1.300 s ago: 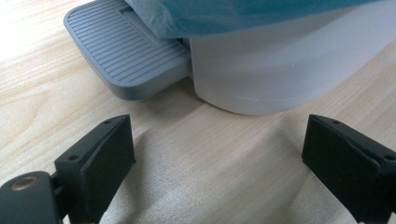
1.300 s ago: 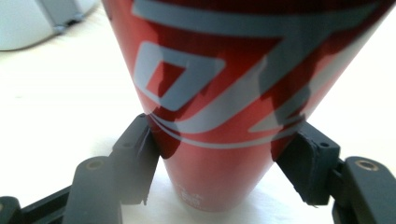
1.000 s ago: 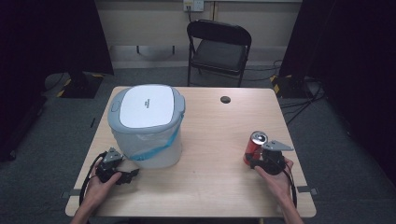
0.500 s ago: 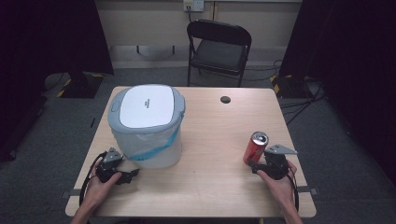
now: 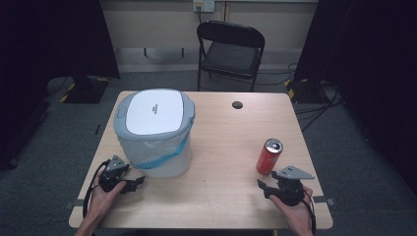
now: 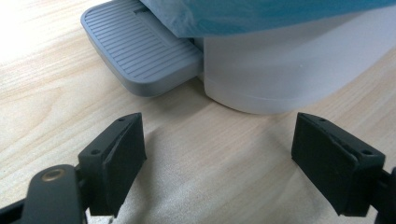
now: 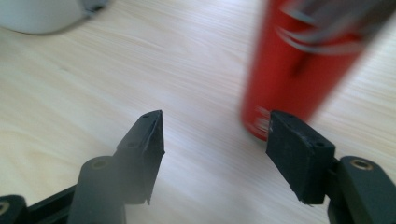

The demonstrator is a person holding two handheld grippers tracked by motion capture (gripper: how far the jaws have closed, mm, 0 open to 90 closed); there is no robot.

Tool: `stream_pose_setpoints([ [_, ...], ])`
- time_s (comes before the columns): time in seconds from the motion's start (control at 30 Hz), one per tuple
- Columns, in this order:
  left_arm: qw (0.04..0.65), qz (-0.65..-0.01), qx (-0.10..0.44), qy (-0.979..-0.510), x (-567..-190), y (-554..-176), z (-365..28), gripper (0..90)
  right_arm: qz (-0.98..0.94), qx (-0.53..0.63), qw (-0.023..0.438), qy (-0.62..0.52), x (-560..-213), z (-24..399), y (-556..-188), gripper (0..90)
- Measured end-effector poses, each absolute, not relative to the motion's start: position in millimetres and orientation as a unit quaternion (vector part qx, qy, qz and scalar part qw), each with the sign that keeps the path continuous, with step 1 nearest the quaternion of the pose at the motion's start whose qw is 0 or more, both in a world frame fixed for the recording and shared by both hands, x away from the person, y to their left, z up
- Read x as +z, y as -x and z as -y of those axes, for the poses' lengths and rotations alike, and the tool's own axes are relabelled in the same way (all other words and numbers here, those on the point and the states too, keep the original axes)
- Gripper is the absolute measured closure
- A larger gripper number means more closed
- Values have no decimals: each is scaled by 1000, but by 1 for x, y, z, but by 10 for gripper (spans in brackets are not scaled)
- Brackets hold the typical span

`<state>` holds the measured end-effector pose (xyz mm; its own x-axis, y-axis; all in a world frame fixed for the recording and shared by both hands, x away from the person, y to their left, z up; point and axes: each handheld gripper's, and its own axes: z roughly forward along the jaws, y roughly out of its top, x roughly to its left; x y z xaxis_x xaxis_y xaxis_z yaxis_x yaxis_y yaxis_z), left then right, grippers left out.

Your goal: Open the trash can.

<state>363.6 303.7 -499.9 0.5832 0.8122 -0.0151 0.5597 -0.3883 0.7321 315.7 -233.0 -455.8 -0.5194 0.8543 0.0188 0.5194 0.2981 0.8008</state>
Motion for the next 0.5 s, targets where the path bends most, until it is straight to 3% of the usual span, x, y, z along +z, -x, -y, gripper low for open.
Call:
stream_pose_setpoints([
  [0.33, 369, -395, 188, -820, -494, -367, -299, 155, -811, 428, 170, -361, -447, 144, -346, 345],
  [0.5, 395, -379, 164, -821, -495, -371, -295, 147, -826, 435, 150, -327, -449, 106, -371, 326],
])
